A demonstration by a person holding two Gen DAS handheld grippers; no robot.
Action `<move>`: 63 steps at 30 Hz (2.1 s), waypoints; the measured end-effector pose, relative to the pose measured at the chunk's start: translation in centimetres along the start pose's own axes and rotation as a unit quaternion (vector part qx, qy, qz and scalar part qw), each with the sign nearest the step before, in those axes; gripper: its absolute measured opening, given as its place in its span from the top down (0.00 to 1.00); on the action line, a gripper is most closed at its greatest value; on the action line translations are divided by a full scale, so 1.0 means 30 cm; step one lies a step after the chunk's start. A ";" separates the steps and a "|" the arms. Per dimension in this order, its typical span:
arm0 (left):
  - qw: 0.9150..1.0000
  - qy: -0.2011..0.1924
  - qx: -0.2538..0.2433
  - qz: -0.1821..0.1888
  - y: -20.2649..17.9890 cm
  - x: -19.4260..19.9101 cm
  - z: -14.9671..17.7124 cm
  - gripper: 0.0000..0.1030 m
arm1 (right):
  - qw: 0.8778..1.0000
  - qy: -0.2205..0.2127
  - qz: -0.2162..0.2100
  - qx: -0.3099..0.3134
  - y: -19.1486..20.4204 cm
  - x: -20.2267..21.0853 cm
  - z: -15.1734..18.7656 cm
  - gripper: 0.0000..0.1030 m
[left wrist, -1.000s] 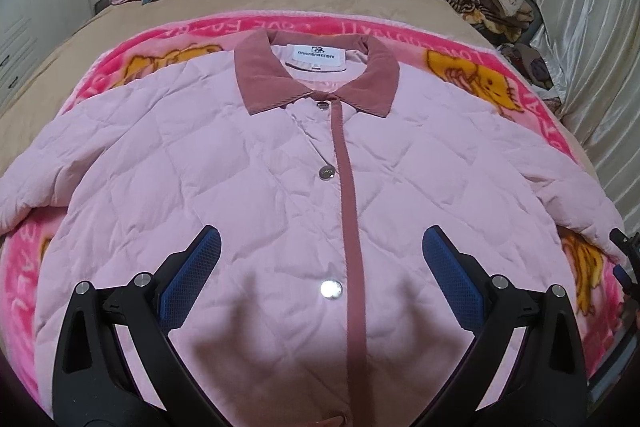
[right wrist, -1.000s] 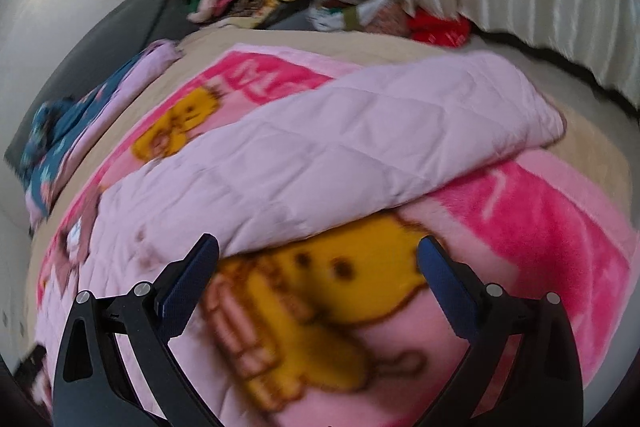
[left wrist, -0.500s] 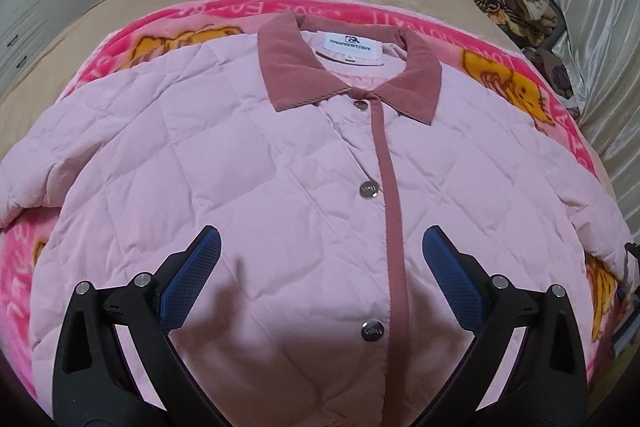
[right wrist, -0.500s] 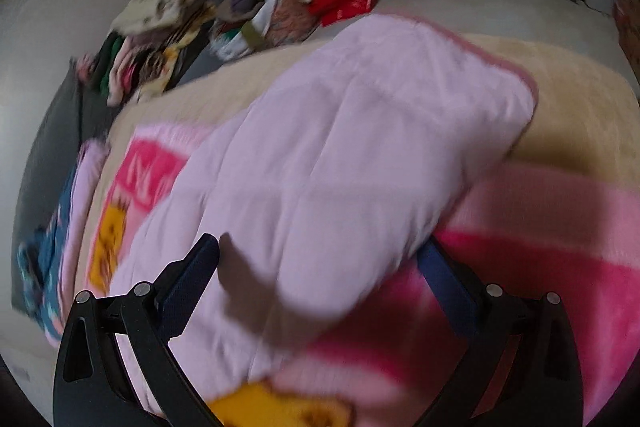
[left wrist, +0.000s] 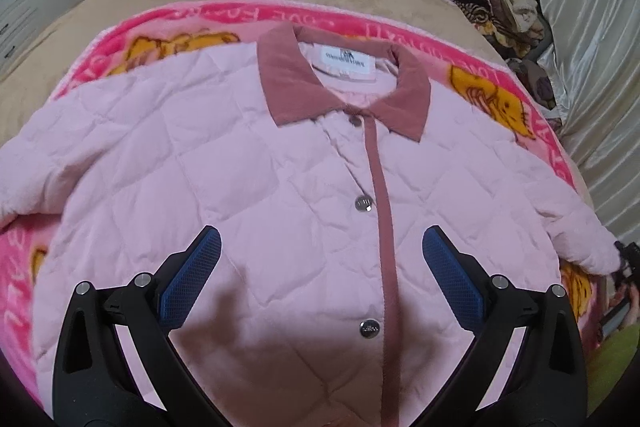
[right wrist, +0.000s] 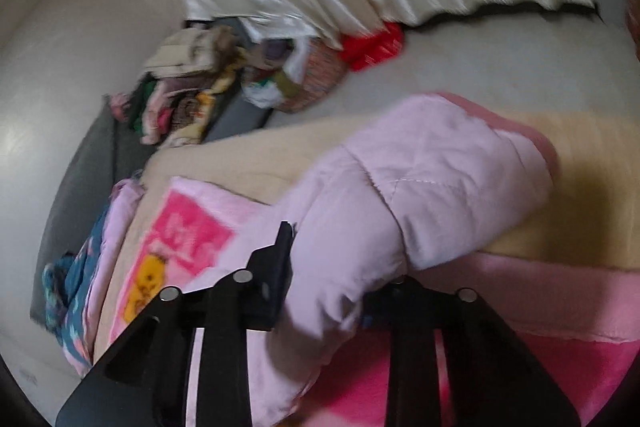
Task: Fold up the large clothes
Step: 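Lift the sleeve with the right tool and fold it across the jacket body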
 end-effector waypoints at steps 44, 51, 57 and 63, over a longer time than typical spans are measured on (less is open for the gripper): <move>0.992 -0.066 0.086 0.065 0.325 0.323 -0.205 0.08 | 0.886 -0.042 -0.283 0.364 1.266 0.416 0.284 0.82; 0.988 -0.069 0.113 0.078 0.411 0.321 -0.209 0.08 | 0.870 -0.017 -0.300 0.390 1.371 0.401 0.441 0.82; 0.985 -0.061 0.134 0.090 0.450 0.278 -0.198 0.08 | 0.851 0.008 -0.309 0.425 1.449 0.381 0.610 0.82; 0.979 -0.053 0.159 0.114 0.484 0.220 -0.194 0.08 | 0.831 0.035 -0.307 0.463 1.505 0.360 0.773 0.82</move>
Point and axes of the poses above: each gripper's, at about its wrist camera, not at the fingertips, and x roughly against the way its jaws point, y to its left, z to its underside, the point moved 1 cm from there along -x, roughly the way its jaws point, and after that the axes turned 11 degrees about x, right-handed, at the moved point
